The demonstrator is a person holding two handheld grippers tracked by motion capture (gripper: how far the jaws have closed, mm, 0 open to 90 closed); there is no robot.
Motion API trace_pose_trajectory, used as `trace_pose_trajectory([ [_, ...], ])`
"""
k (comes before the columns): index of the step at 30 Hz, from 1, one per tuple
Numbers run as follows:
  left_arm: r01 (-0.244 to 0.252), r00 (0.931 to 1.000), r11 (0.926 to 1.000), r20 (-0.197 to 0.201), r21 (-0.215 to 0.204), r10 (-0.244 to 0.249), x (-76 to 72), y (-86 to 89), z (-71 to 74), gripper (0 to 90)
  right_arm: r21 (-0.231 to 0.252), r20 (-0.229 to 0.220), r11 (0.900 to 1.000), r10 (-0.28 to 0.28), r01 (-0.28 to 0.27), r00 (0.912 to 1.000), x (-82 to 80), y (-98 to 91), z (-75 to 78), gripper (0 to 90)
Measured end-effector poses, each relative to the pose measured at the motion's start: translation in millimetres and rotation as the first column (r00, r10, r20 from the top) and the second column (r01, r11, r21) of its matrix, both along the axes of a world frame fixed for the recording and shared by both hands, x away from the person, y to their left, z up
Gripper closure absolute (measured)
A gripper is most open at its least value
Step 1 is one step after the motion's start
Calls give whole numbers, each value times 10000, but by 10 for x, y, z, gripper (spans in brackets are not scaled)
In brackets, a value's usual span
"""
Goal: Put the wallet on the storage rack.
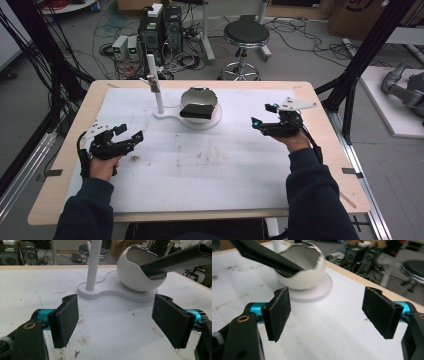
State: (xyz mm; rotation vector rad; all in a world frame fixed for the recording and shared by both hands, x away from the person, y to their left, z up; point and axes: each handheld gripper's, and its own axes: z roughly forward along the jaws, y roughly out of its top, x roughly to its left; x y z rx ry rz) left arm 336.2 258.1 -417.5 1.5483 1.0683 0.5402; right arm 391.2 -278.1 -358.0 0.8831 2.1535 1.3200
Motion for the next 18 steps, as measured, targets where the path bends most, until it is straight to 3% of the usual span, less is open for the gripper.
trace_pose_trajectory([
  [1, -5, 10000, 10000, 1, 28, 5, -1, -7, 0, 216, 69, -20, 9991, -429, 430, 9991, -71, -139, -82, 225],
  [2, 12, 10000, 10000, 0, 30, -12, 0, -12, -1, 216, 69, -20, 9991, -429, 430, 9991, -71, -139, -82, 225],
  [4, 7, 10000, 10000, -16, 57, -7, -1, -17, -1, 216, -104, -57, 9938, -1111, 1110, 9938, -179, -287, -198, 218],
  [6, 16, 10000, 10000, 10, 84, -16, -3, -18, 0, 216, -119, -62, 9916, -1292, 1291, 9916, -218, -320, -232, 218],
  [8, -2, 10000, 9999, 14, 131, 2, -12, -18, 7, 216, -228, -337, 9828, -1839, 1832, 9824, -319, -386, -319, 218],
  [12, -84, 9999, 9998, 128, 171, 82, -68, 2, 12, 216, -455, -355, 9731, -2274, 2258, 9731, -459, -394, -452, 218],
  [15, -144, 9997, 9998, 186, 158, 141, -82, 22, 13, 216, -711, -359, 9709, -2315, 2286, 9722, -508, -378, -533, 218],
  [18, -187, 9997, 9997, 185, 129, 185, -79, 33, 14, 216, -835, -292, 9708, -2281, 2250, 9732, -502, -361, -521, 218],
])
